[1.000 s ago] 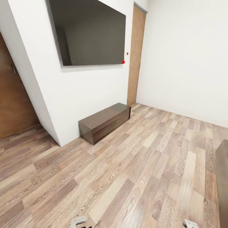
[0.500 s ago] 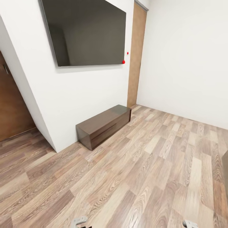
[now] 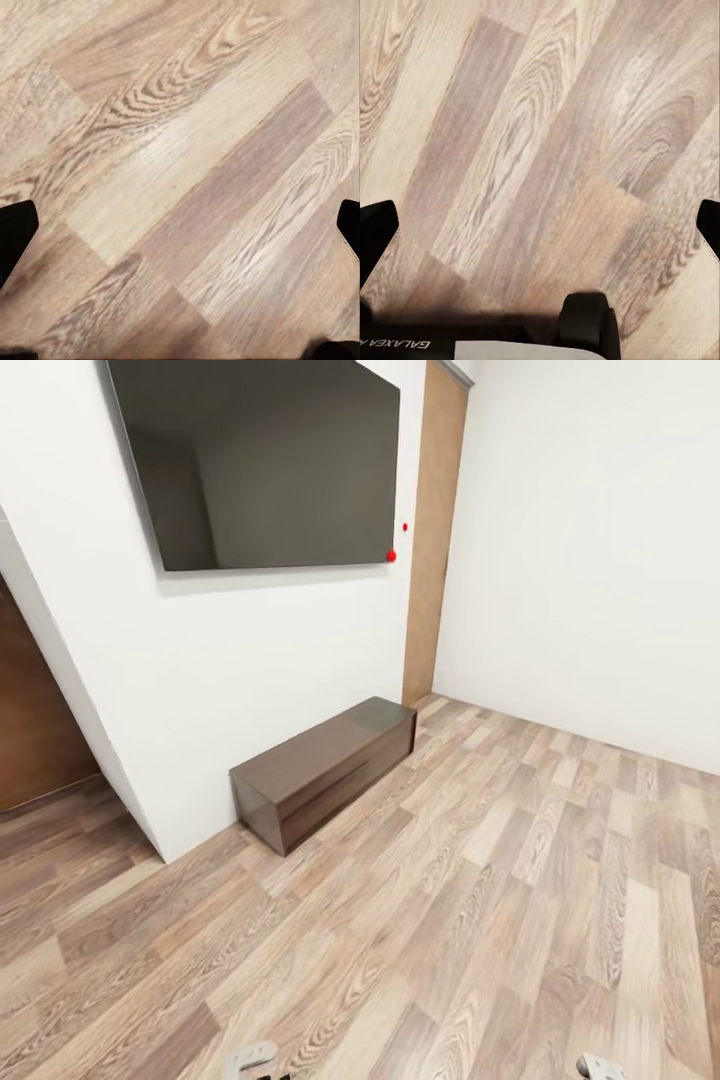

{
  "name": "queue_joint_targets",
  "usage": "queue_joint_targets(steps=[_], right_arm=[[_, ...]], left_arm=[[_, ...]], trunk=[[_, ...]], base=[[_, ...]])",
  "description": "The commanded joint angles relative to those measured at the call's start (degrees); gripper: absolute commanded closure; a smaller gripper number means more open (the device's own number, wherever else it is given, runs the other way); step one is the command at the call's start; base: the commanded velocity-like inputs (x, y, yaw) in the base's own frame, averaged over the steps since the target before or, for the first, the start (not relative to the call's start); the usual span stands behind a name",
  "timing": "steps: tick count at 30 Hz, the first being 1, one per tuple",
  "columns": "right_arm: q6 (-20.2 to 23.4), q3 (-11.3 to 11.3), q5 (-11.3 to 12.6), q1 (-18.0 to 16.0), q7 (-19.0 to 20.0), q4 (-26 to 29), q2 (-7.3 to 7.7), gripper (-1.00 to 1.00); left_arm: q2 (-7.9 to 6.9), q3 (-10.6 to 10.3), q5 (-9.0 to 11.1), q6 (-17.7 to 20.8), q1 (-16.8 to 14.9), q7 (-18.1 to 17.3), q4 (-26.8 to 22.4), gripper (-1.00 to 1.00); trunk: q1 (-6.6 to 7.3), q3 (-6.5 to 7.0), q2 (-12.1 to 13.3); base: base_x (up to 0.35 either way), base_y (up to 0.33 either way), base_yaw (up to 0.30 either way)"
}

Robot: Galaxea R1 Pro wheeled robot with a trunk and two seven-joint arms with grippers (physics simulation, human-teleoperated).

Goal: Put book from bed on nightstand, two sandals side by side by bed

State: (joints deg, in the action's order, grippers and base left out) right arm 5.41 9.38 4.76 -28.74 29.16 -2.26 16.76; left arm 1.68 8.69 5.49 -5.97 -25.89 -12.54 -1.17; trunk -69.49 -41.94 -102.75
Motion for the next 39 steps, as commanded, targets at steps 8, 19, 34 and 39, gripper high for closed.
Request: queue_joint_targets(steps=[8, 19, 34, 39], right_arm=[[0.4, 0.3, 0.5, -0.1, 0.2, -0.1, 0.03, -1.0], [0.4, 0.3, 0.5, -0.1, 0.2, -0.1, 0.03, -1.0], [0.4, 0.3, 0.5, -0.1, 0.1, -0.1, 0.03, -1.0], [0.4, 0.3, 0.5, -0.1, 0.1, -0.1, 0.03, -1.0]], left_arm=[[0.03, 0.1, 0.6, 0.0, 0.0, -0.3, 0.1, -1.0], [0.01, 0.1, 0.6, -0.1, 0.0, -0.3, 0.1, -1.0], [0.05, 0.1, 0.6, -0.1, 0.0, -0.3, 0.1, -1.0], [0.08, 0.1, 0.6, -0.1, 0.0, -0.3, 0.1, -1.0]], trunk=[[-0.03, -0.05, 0.0], [-0.03, -0.23, 0.0], [-0.03, -0.25, 0.0], [-0.03, -0.25, 0.0]], base=[[0.327, 0.0, 0.0], [0.121, 0.0, -0.142], [0.001, 0.0, -0.297], [0.0, 0.0, -0.3]])
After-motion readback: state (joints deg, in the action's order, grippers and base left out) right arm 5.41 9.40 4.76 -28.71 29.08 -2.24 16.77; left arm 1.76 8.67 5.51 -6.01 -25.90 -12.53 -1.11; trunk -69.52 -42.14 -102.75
